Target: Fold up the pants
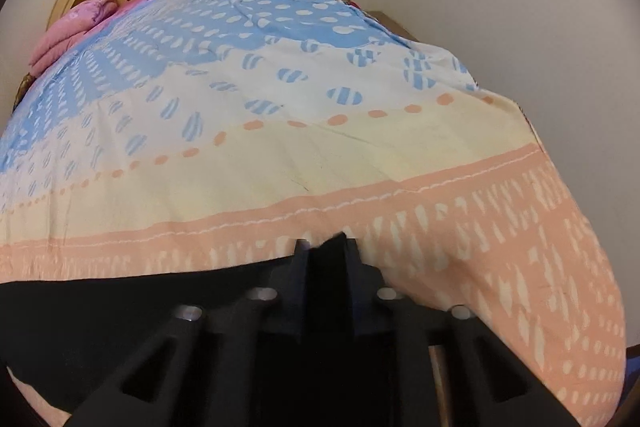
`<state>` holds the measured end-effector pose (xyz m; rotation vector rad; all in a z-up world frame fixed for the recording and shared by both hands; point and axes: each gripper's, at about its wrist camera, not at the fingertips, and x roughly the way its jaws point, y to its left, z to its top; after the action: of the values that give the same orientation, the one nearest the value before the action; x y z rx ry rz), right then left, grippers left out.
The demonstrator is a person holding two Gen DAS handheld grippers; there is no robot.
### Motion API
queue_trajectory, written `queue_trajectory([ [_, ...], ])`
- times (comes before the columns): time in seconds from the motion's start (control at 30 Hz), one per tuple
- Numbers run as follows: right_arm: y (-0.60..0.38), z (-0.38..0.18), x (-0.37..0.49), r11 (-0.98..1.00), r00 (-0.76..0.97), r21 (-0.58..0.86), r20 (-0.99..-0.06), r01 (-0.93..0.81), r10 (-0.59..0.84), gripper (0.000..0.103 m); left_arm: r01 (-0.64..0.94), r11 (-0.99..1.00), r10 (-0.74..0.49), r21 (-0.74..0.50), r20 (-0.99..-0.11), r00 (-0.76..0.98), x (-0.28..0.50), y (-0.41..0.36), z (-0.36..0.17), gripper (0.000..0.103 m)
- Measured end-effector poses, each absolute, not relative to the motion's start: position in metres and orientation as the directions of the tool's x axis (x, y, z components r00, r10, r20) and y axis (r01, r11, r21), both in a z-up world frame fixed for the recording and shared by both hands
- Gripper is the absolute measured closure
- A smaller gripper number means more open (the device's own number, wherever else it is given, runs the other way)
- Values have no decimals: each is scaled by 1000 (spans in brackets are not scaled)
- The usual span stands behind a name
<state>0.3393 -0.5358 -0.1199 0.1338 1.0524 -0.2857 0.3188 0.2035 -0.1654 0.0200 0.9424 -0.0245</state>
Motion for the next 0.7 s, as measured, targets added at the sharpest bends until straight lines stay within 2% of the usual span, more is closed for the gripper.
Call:
queue_trajectory([
  [0.03,-533,-117,338,959,469,-24,-868,282,-160,94,31,1000,-17,2,-806,592,318,203,-163,90],
  [0.3,-517,-75,310,969,579,-13,-799,248,-159,95,33,997,-76,-72,-760,645,306,214,-143,90],
  [0.57,-505,-36,275,975,661,-28,-731,220,-170,95,46,995,-99,-93,-725,681,293,215,-127,91],
  [0.7,-505,-15,250,977,712,-9,-683,212,-161,96,69,986,-155,-151,-683,714,281,225,-116,91],
])
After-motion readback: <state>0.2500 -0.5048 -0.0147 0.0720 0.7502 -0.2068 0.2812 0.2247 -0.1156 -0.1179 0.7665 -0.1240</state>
